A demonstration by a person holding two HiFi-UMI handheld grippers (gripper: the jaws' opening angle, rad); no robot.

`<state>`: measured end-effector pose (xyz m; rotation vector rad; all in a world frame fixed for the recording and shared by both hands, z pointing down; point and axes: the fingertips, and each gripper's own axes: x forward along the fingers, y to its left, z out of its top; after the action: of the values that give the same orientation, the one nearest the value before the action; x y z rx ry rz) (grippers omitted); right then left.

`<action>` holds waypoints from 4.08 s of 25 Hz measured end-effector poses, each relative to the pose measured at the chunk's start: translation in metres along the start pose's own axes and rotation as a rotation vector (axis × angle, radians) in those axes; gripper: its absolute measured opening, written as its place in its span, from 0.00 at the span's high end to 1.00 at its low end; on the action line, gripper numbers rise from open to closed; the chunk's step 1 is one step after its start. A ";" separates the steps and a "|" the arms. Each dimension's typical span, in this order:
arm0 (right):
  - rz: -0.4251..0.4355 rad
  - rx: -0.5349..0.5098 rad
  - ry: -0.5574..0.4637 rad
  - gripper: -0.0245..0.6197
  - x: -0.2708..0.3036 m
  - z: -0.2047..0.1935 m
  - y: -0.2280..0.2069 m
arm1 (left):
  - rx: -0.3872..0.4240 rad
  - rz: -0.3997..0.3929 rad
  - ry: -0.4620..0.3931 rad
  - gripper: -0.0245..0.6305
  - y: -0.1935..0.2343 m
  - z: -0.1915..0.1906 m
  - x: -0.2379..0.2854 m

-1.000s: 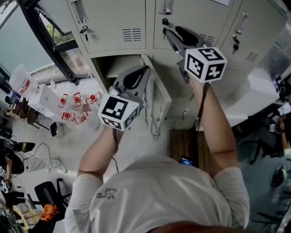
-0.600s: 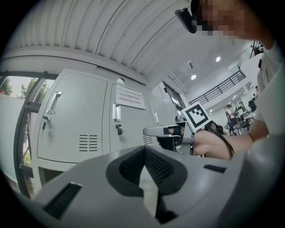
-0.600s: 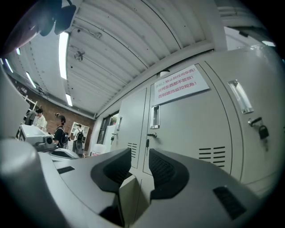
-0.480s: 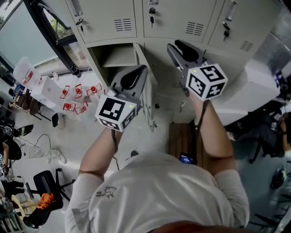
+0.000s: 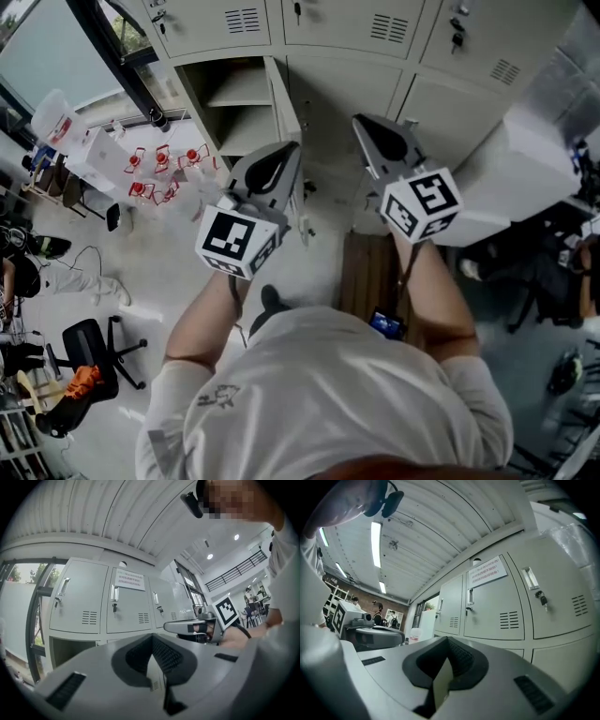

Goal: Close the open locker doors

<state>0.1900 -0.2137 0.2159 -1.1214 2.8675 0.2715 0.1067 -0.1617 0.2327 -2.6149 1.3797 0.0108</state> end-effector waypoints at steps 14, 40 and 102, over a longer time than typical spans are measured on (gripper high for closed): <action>0.141 0.074 0.078 0.96 -0.050 -0.082 0.071 | -0.087 0.044 0.097 0.97 -0.040 -0.066 -0.053; -0.021 0.095 0.149 0.96 -0.013 -0.128 0.152 | -0.112 -0.117 0.100 0.97 0.048 -0.101 -0.148; 0.266 0.138 0.135 0.73 0.163 -0.128 0.170 | -0.135 0.080 0.158 0.97 0.189 -0.139 -0.105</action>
<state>-0.0427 -0.2229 0.3484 -0.7632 3.0965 0.0061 -0.1186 -0.2028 0.3493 -2.7194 1.5875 -0.0967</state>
